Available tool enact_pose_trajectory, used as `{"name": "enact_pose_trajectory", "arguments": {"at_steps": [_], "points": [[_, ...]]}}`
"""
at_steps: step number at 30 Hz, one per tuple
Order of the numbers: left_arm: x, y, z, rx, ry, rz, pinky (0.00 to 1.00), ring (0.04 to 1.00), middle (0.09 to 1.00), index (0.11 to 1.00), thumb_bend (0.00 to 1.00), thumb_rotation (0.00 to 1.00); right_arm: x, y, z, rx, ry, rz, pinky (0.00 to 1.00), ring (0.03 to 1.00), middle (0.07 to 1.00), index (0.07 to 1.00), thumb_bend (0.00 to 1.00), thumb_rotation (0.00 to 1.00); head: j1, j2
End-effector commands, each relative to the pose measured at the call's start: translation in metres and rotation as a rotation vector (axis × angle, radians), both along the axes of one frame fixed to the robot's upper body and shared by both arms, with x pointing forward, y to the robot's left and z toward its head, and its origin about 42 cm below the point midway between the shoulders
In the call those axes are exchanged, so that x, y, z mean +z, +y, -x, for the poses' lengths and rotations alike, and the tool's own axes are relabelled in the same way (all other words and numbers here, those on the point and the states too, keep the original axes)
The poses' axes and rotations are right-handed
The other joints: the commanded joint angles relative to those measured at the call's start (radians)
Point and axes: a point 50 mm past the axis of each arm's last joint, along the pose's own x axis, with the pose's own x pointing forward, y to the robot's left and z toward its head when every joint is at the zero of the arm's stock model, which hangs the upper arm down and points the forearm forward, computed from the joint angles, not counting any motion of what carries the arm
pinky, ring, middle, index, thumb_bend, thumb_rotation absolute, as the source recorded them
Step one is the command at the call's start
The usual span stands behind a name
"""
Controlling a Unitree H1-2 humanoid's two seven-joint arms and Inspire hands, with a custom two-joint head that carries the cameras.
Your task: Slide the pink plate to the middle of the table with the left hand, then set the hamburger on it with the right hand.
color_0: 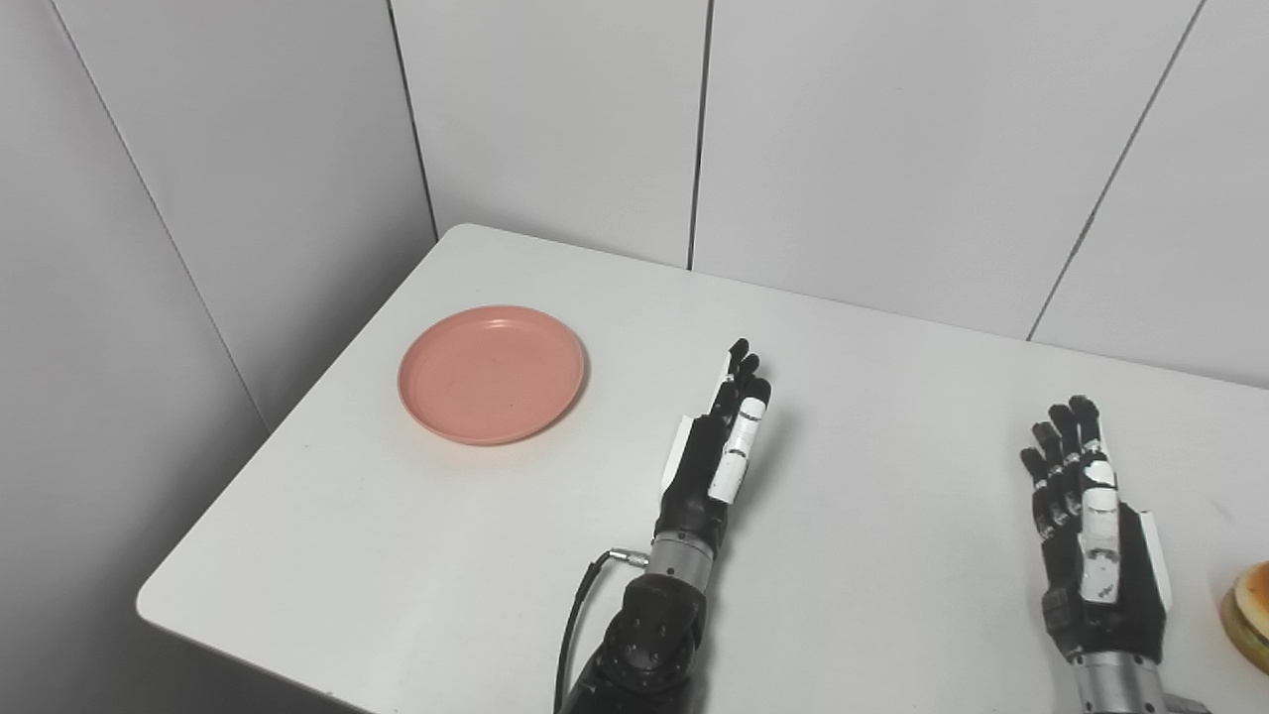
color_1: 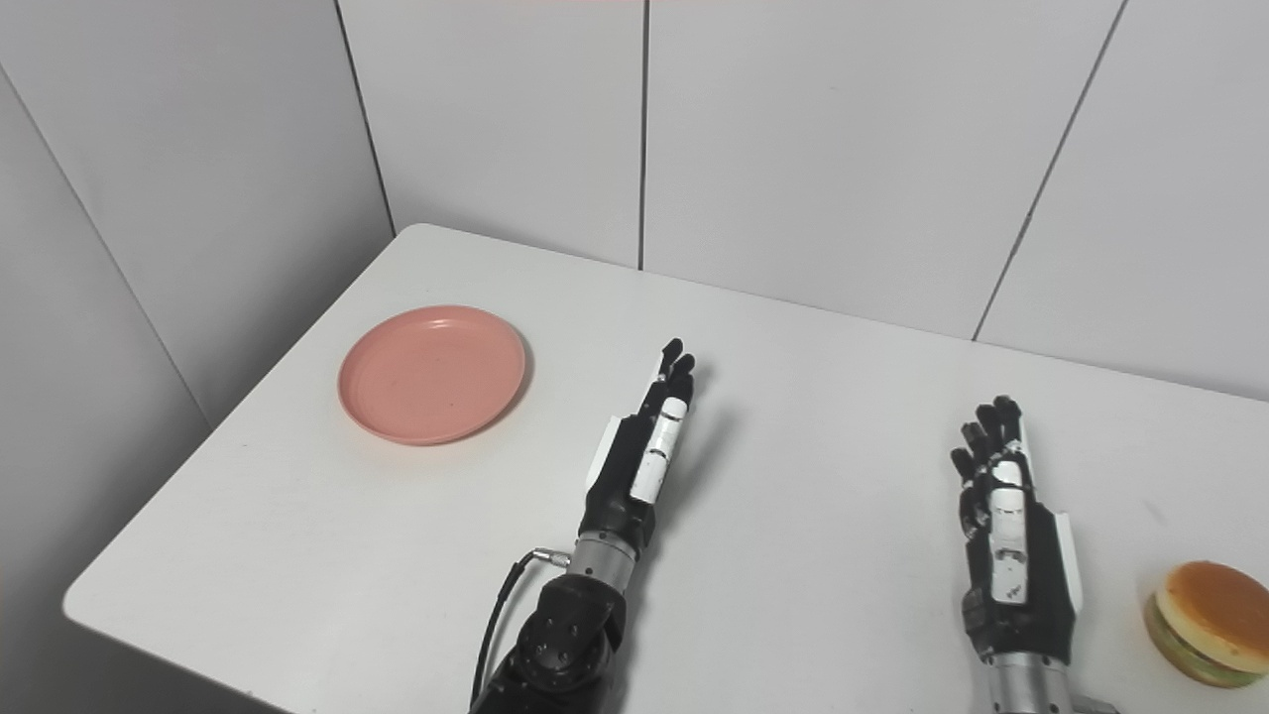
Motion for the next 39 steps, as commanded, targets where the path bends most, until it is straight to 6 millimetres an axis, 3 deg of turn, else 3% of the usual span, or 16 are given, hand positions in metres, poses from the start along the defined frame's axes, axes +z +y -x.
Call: {"name": "enact_pose_trajectory", "arguments": {"at_steps": [1, 7, 13, 18, 26, 39], "points": [[-0.032, 0.013, 0.018, 0.016, 0.087, 0.016, 1.0, 1.0, 1.0, 0.999, 0.57, 1.0, -0.034, -0.018, 0.021, -0.032, 0.094, 0.017, 1.0, 1.0, 1.0, 1.0, 0.56, 0.92, 0.0, 0.003], [-0.016, 0.028, 0.011, 0.012, 0.021, 0.083, 1.0, 1.0, 1.0, 1.0, 0.58, 1.0, -0.032, -0.018, 0.022, -0.037, 0.083, 0.026, 1.0, 1.0, 1.0, 1.0, 0.56, 0.91, -0.001, 0.005], [0.002, 0.049, 0.007, 0.046, -0.059, 0.09, 1.0, 1.0, 1.0, 1.0, 0.66, 1.0, -0.03, -0.016, 0.023, -0.036, 0.083, 0.03, 1.0, 1.0, 1.0, 1.0, 0.56, 0.92, -0.004, 0.006], [0.025, 0.067, 0.008, 0.093, -0.134, 0.11, 1.0, 0.999, 0.999, 0.994, 0.65, 1.0, -0.029, -0.016, 0.023, -0.031, 0.087, 0.027, 1.0, 1.0, 1.0, 1.0, 0.56, 0.91, -0.006, 0.009], [0.052, 0.088, 0.012, 0.149, -0.174, 0.113, 0.94, 0.919, 0.925, 0.923, 0.71, 1.0, -0.029, -0.015, 0.022, -0.021, 0.095, 0.046, 1.0, 1.0, 1.0, 1.0, 0.56, 0.93, -0.003, -0.001], [0.073, 0.13, 0.01, 0.281, -0.262, 0.108, 0.87, 0.862, 0.868, 0.857, 0.68, 1.0, -0.035, -0.013, 0.02, -0.03, 0.085, 0.035, 1.0, 1.0, 1.0, 1.0, 0.55, 0.91, -0.005, -0.008]]}}
